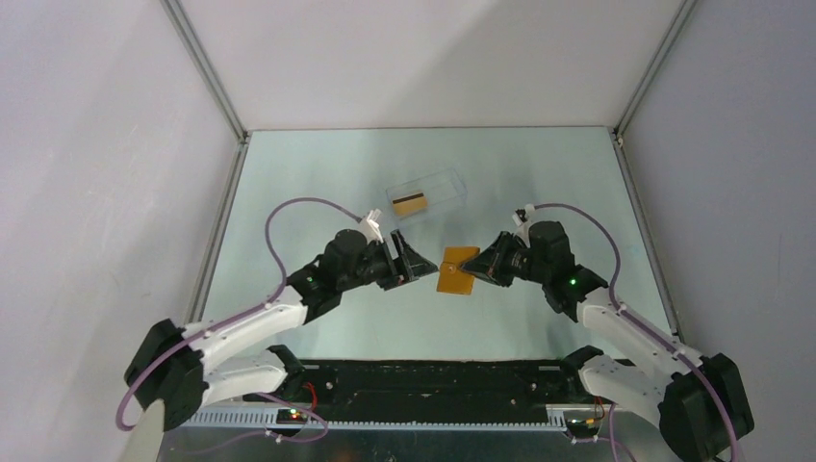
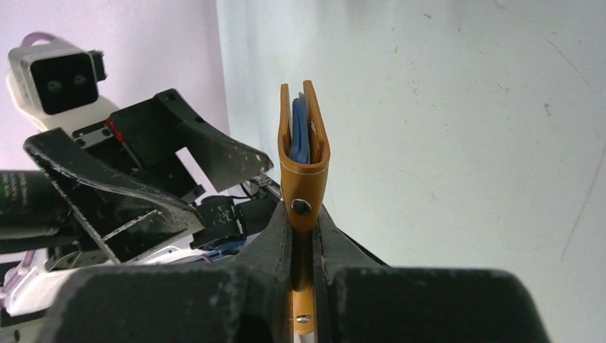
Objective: Put the credit cards into the card holder
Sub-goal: Pick up the card holder from the center of the board.
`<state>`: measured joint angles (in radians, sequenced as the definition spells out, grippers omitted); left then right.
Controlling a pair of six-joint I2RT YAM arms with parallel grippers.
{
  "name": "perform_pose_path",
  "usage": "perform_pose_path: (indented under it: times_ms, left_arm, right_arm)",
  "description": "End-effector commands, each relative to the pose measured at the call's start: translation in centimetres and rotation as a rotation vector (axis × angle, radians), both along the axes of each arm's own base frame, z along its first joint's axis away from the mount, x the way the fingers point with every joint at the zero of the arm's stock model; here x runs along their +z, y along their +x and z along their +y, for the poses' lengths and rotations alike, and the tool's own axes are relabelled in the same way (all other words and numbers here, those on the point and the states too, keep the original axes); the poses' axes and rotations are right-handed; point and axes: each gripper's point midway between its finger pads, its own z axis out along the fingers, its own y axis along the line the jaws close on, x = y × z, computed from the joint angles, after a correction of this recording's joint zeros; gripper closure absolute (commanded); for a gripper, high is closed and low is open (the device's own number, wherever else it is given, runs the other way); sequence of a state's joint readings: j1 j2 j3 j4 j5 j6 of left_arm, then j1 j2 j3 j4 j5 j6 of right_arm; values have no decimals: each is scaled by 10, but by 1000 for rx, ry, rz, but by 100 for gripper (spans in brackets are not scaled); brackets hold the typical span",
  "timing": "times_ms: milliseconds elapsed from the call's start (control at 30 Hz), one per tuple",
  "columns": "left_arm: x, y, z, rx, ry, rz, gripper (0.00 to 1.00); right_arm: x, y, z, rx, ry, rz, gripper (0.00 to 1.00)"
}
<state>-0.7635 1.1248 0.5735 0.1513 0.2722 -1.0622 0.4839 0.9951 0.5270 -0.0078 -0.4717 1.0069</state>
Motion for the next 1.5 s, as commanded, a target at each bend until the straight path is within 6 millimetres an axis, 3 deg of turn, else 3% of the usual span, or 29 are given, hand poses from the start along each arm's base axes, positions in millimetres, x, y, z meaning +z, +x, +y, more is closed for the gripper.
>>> perform_pose_path:
  times_ms: [0,33,133,167,433,733,1000,1200,1333,1467]
  left_arm:
    - [-4,3,32,108,264,-74,20]
    - [10,9,34,141,283,-114,19]
    - [16,-3,30,114,368,-164,19]
    - [23,1,30,138,388,-194,18]
    - [26,-17,1,56,527,-287,19]
    - [13,-31,-32,-53,598,-305,21]
    - [2,-34,-44,-88,623,-290,22]
    - [-16,-29,-39,-39,665,-247,38]
    - [-29,-23,-23,37,704,-198,49]
    - [-46,-11,-2,114,728,-117,50]
  right_arm:
    - [18,-4,-12,-4,-136,-58,100]
    - [18,-6,-15,-14,-178,-47,100]
    - [17,-19,-16,7,-268,-54,100]
    - [18,-19,-19,-9,-299,-53,100]
    - [24,-41,-9,16,-312,-55,100]
    - [31,-46,-2,32,-264,-36,100]
    - [35,-49,2,49,-237,-27,100]
    - [40,-51,4,59,-219,-26,100]
    - [41,-54,4,70,-211,-20,100]
    - [44,-58,5,84,-200,-19,100]
